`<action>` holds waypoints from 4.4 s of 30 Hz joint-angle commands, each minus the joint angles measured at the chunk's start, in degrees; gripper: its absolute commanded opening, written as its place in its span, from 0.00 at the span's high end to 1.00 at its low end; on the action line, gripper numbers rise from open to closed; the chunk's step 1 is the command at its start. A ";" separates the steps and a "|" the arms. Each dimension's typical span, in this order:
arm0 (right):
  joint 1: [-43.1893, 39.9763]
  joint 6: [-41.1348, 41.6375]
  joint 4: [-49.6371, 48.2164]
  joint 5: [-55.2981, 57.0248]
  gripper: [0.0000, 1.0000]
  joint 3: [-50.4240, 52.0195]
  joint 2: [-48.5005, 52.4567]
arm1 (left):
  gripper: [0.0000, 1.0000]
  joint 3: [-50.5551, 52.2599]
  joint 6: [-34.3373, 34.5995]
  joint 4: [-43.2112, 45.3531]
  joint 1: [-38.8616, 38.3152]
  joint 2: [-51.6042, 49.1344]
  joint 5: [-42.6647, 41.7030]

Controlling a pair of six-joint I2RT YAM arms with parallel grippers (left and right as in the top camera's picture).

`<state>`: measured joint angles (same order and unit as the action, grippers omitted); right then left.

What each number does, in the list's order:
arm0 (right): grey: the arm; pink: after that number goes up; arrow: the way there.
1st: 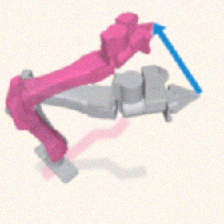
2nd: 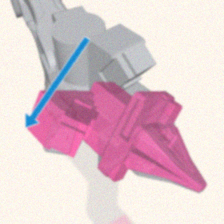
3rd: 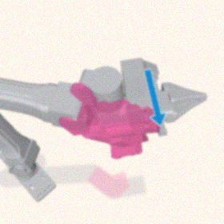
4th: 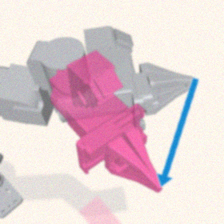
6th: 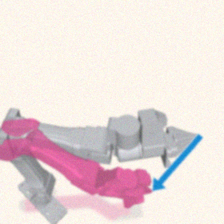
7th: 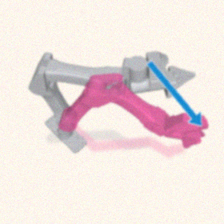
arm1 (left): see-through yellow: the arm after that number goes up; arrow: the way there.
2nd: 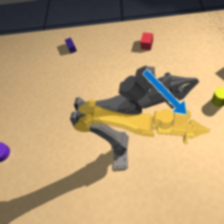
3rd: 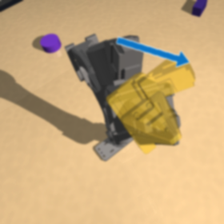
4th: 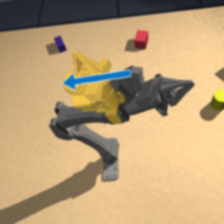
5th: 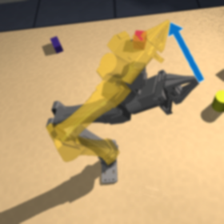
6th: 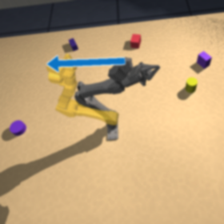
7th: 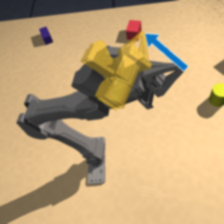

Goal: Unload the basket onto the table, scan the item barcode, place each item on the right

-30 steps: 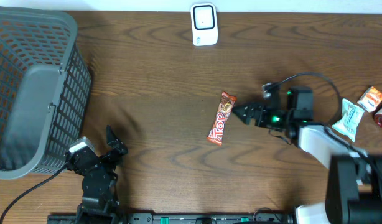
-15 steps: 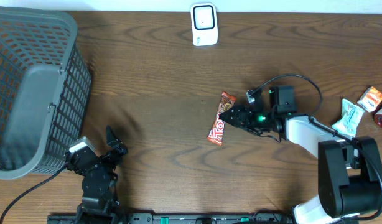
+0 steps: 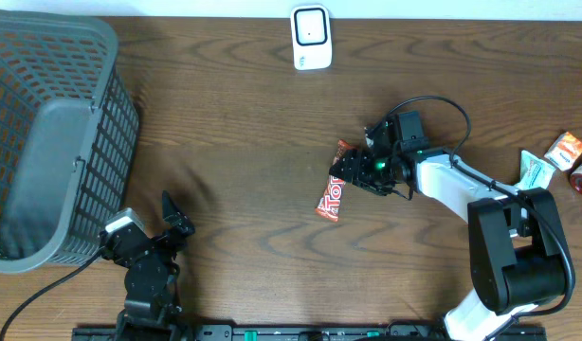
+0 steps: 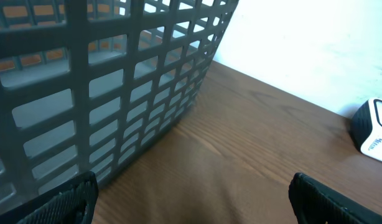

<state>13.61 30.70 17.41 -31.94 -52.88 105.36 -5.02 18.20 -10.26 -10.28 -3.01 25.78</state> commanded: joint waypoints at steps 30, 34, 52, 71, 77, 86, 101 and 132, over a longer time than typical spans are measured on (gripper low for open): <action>4.74 -2.29 0.63 26.23 0.99 5.51 17.97 | 0.02 1.44 0.11 -0.35 0.20 0.11 0.35; 5.57 -4.22 6.51 26.71 0.99 1.66 15.72 | 0.02 1.44 0.11 -0.35 0.20 0.11 0.35; 5.95 1.95 45.48 69.88 0.99 -12.15 -10.27 | 0.02 1.44 0.11 -0.35 0.20 0.11 0.35; 31.01 14.69 42.12 69.24 0.99 -14.12 13.94 | 0.02 1.44 0.11 -0.35 0.20 0.11 0.35; 38.12 14.67 42.69 62.10 0.99 -18.97 13.18 | 0.02 1.44 0.11 -0.35 0.20 0.11 0.35; 31.54 4.76 57.51 53.24 0.02 -35.12 8.76 | 0.02 1.44 0.11 -0.35 0.20 0.11 0.35; -3.63 -13.64 59.95 38.95 0.99 -35.39 -1.09 | 0.02 1.44 0.11 -0.35 0.20 0.11 0.35; -6.03 -23.93 36.37 39.50 0.39 -10.95 -1.09 | 0.02 1.44 0.11 -0.35 0.20 0.11 0.35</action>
<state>6.13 8.27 55.37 7.27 -66.41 104.68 -5.02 18.20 -10.26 -10.28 -3.01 25.80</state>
